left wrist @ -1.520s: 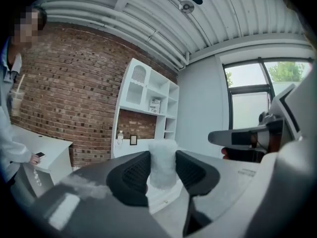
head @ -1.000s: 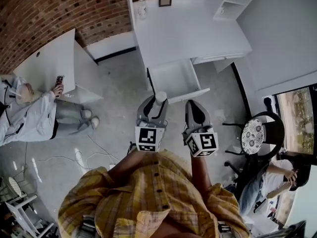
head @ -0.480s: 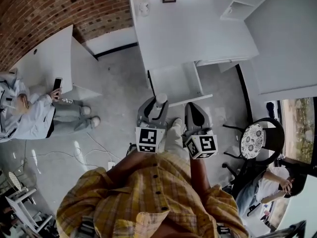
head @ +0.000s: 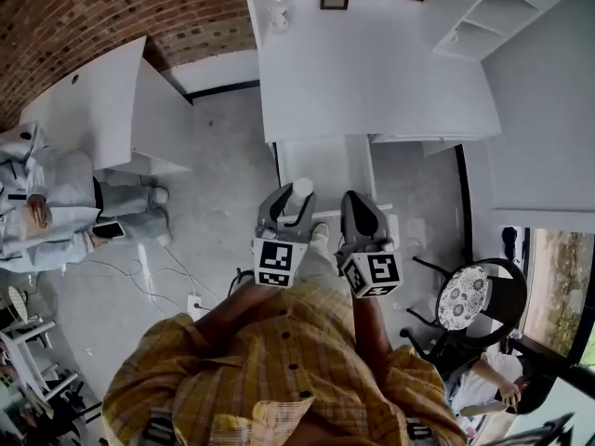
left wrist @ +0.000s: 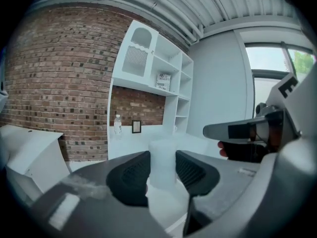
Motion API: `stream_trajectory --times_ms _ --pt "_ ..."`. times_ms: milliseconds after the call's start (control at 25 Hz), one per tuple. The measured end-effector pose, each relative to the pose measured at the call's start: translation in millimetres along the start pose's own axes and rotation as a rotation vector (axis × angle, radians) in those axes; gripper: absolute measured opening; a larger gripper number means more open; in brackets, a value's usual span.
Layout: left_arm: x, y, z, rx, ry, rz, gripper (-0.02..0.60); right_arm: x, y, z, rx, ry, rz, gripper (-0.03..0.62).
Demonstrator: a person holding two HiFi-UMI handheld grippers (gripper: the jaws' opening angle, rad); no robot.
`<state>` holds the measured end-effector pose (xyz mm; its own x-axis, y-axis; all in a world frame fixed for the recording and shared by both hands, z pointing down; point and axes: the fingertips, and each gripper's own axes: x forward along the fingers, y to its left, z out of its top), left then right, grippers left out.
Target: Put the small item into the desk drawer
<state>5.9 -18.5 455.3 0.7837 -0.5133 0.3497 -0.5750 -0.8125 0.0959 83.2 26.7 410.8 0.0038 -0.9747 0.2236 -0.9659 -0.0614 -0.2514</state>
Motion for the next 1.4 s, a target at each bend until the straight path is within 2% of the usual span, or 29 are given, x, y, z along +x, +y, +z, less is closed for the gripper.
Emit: stream_trajectory --times_ms 240,680,1400 --pt "36.1 -2.4 -12.0 -0.036 0.06 0.065 0.169 23.1 -37.6 -13.8 0.031 0.059 0.058 -0.002" --pt "94.1 14.1 -52.9 -0.136 0.164 0.153 0.169 57.4 -74.4 -46.9 0.051 0.143 0.114 -0.002" --pt "150.3 45.7 -136.6 -0.302 0.348 0.25 0.169 103.3 -101.7 -99.5 0.053 0.252 0.161 -0.002"
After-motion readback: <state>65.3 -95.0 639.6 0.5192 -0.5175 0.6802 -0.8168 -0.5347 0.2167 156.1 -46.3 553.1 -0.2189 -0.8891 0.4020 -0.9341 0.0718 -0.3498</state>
